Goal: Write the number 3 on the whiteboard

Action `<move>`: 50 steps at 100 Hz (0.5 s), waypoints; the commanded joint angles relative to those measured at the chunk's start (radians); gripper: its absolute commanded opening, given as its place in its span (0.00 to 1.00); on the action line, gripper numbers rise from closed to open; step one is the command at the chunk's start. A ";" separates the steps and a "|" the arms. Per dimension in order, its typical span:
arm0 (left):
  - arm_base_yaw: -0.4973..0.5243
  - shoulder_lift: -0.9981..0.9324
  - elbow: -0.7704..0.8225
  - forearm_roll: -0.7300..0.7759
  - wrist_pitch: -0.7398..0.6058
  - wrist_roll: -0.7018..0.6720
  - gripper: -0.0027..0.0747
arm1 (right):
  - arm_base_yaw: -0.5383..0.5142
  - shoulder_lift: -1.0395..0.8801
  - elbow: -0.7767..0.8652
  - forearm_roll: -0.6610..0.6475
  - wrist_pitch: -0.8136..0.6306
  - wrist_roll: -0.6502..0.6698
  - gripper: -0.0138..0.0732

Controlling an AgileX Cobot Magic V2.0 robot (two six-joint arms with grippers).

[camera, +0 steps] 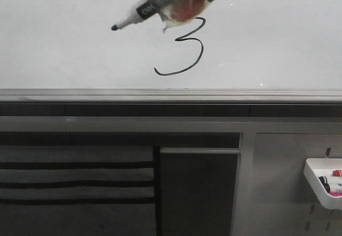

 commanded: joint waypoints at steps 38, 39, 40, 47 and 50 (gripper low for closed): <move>-0.245 0.245 -0.200 0.011 0.015 0.215 0.59 | 0.053 0.039 -0.025 0.008 -0.196 -0.098 0.10; -0.254 0.249 -0.203 0.020 0.015 0.217 0.59 | 0.053 0.039 -0.025 0.008 -0.196 -0.098 0.10; -0.258 0.254 -0.208 0.025 0.015 0.219 0.59 | 0.053 0.039 -0.025 0.007 -0.196 -0.098 0.10; -0.300 0.305 -0.234 0.068 0.013 0.266 0.59 | 0.053 0.039 -0.025 0.007 -0.196 -0.098 0.10; -0.318 0.328 -0.242 0.084 0.009 0.291 0.59 | 0.053 0.039 -0.025 0.007 -0.196 -0.098 0.10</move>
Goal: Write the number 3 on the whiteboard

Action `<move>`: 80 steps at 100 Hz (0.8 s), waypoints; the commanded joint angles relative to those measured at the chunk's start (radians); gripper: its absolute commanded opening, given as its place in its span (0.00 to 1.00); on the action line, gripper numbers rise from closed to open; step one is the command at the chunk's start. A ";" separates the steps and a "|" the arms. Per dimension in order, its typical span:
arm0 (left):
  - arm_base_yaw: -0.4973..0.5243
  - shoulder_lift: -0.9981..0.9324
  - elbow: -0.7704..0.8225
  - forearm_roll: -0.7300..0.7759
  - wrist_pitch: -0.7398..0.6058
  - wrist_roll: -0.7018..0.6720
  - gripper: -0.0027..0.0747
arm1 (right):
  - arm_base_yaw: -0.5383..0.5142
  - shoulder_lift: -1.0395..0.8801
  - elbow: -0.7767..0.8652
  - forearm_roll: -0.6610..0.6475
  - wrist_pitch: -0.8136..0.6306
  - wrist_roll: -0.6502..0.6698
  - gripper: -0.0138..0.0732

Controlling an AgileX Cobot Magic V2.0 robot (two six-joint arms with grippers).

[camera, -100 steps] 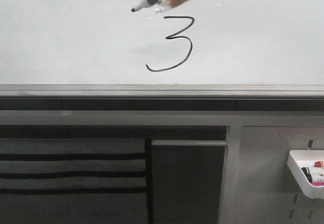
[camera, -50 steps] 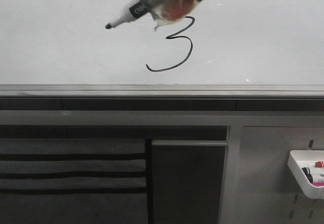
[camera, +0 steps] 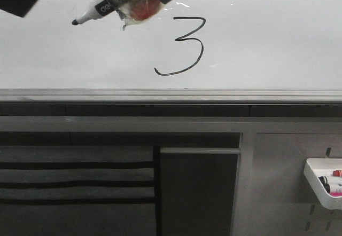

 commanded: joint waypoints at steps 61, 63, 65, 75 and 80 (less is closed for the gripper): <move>-0.104 0.229 -0.136 0.097 -0.157 0.080 0.37 | 0.003 -0.020 -0.025 0.005 -0.061 -0.010 0.10; -0.104 0.229 -0.136 0.097 -0.157 0.080 0.35 | 0.003 -0.020 -0.025 0.005 -0.061 -0.010 0.10; -0.104 0.229 -0.136 0.097 -0.157 0.080 0.33 | 0.003 -0.020 -0.025 0.005 -0.061 -0.010 0.10; -0.104 0.229 -0.136 0.097 -0.157 0.080 0.23 | 0.003 -0.020 -0.025 0.005 -0.061 -0.010 0.10; -0.104 0.229 -0.136 0.097 -0.157 0.080 0.19 | 0.003 -0.020 -0.025 0.010 -0.059 -0.010 0.10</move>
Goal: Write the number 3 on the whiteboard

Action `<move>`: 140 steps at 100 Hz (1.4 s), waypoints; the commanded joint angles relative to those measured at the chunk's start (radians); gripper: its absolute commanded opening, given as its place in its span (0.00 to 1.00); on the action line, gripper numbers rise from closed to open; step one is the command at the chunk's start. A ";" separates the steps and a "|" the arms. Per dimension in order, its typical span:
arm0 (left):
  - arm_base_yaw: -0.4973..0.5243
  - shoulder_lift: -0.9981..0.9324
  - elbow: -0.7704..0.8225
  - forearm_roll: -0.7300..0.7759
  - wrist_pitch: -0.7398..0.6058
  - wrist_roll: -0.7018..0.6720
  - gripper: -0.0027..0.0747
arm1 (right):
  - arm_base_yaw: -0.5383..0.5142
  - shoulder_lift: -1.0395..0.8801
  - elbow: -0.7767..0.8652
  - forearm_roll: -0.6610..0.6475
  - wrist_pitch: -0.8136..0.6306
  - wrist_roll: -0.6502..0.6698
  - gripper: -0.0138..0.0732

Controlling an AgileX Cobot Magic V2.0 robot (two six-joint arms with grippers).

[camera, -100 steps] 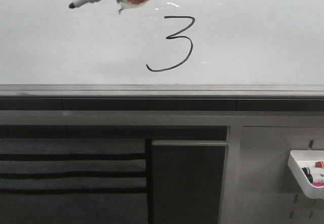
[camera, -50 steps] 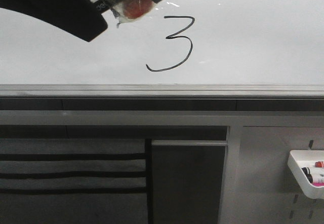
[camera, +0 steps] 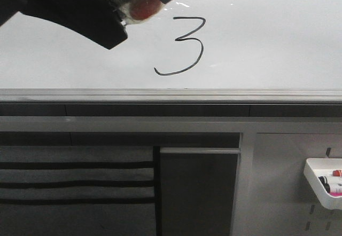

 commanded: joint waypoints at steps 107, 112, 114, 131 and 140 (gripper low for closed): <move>0.512 0.163 -0.032 -0.260 -0.422 -0.496 0.01 | -0.310 -0.168 -0.027 0.010 0.077 0.239 0.52; 0.531 0.171 -0.032 -0.295 -0.436 -0.496 0.01 | -0.310 -0.168 -0.027 0.010 0.086 0.239 0.52; 0.537 0.173 -0.032 -0.299 -0.438 -0.496 0.01 | -0.310 -0.168 -0.027 0.010 0.089 0.239 0.52; 0.545 0.185 -0.032 -0.304 -0.466 -0.496 0.01 | -0.310 -0.168 -0.027 0.010 0.093 0.239 0.52; 0.545 0.185 -0.032 -0.320 -0.471 -0.496 0.01 | -0.310 -0.168 -0.027 0.010 0.095 0.239 0.52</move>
